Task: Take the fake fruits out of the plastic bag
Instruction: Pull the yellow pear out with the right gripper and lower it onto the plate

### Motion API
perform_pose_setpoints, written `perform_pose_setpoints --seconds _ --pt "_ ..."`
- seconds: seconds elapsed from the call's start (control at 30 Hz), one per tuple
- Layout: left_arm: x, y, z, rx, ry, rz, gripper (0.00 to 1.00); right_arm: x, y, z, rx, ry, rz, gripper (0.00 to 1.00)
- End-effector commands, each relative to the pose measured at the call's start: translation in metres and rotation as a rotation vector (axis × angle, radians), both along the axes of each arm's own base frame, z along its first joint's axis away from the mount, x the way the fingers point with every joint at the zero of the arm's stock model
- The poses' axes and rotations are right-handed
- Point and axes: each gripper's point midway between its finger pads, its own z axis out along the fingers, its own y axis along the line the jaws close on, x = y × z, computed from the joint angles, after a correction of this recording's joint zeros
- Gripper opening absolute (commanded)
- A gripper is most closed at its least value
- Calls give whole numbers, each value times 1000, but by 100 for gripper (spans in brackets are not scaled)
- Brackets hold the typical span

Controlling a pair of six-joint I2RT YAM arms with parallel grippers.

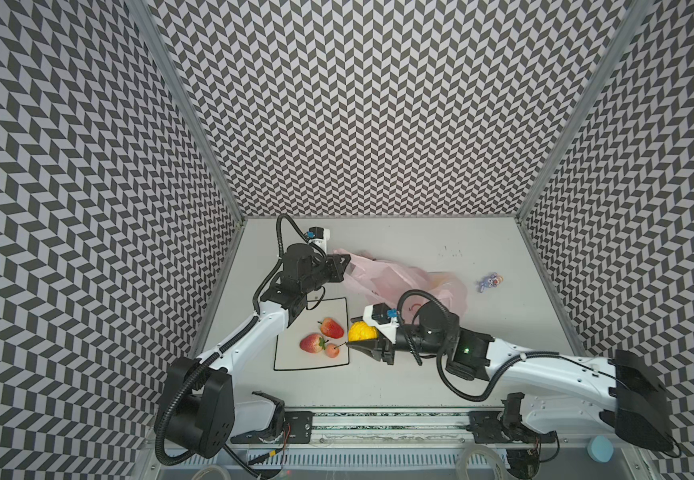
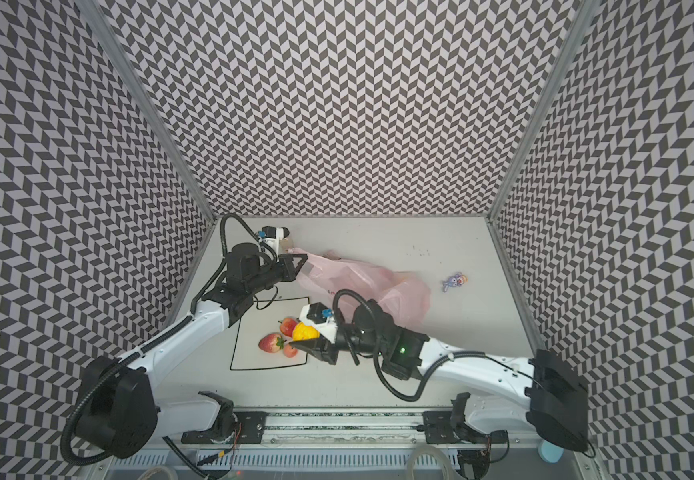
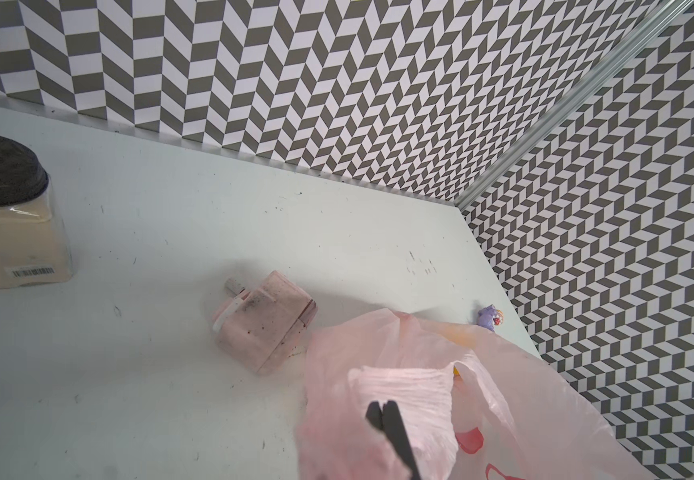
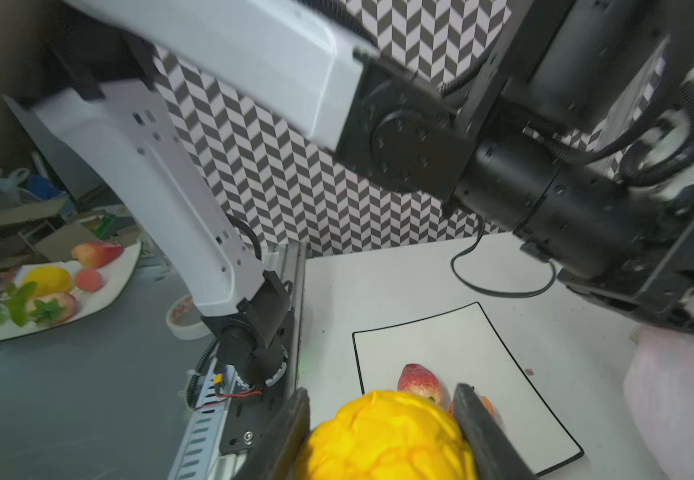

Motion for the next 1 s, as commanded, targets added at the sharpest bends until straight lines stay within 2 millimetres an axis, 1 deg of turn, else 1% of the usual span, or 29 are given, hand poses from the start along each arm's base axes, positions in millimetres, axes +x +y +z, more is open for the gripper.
perform_pose_setpoints --seconds 0.0,0.07,0.17,0.2,0.33,0.43,0.47,0.57,0.63,0.7,0.73,0.83,0.97 --pt "5 -3 12 6 -38 -71 0 30 27 -6 -7 -83 -132 27" --pt "9 0 14 -1 -39 -97 0 43 45 -22 -48 -106 -161 27" --pt "20 7 13 34 -38 -104 0 67 70 -38 -101 -142 -218 26" --pt "24 10 13 46 -39 -104 0 71 78 -43 -114 -157 -221 26" --pt "36 23 9 56 -31 -97 0 87 109 -70 -153 -199 -223 26" --pt "41 28 6 65 -31 -104 0 94 130 -90 -177 -216 -202 26" --pt "43 30 4 66 -27 -106 0 96 138 -91 -176 -219 -198 26" --pt "46 33 1 74 -19 -111 0 106 153 -110 -206 -243 -194 27" --pt "47 35 -3 81 -13 -111 0 116 161 -121 -221 -251 -210 27" --pt "49 35 -5 89 -8 -114 0 124 167 -128 -219 -239 -218 27" --pt "49 36 -6 95 -4 -117 0 125 170 -133 -220 -236 -215 27" --pt "51 35 -9 109 6 -126 0 127 177 -139 -207 -246 -205 28" --pt "52 35 -12 115 16 -135 0 127 184 -154 -213 -205 -198 31"
